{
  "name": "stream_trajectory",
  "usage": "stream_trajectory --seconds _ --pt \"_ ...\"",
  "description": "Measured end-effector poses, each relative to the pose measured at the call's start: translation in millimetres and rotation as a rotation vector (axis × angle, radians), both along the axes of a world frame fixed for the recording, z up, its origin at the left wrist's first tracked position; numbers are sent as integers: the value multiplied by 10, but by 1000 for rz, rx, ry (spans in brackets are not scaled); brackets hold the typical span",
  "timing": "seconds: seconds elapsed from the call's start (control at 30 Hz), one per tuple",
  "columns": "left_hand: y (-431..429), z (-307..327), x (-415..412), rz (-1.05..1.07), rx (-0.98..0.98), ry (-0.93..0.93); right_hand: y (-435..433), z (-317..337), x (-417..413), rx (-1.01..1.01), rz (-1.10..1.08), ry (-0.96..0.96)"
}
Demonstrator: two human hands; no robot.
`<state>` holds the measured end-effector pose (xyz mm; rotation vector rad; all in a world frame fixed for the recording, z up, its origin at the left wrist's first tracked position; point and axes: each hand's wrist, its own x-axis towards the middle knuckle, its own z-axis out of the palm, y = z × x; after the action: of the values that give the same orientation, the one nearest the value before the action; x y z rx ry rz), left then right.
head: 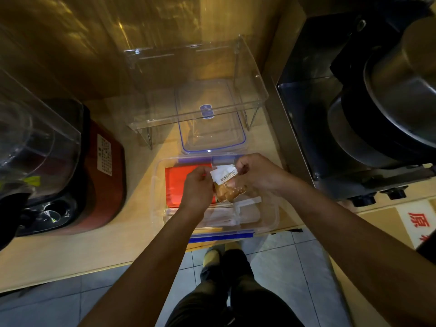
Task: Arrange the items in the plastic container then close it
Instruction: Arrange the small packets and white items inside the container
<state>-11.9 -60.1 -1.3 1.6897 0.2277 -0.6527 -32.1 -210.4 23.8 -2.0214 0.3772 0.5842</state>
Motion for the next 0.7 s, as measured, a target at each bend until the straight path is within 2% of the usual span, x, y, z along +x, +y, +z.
stream_trajectory --seconds 0.3,0.5,0.6,0.7 --pt "-6 17 -63 -87 -98 77 -71 -44 -45 14 -23 16" --pt "-104 -19 -131 -69 -192 162 -145 7 -80 4 160 59" --pt "-141 -63 -158 -102 -151 146 -179 7 -81 -99 260 -11" --pt "-200 -133 -201 -188 -76 120 -147 -3 -70 -305 448 -40"
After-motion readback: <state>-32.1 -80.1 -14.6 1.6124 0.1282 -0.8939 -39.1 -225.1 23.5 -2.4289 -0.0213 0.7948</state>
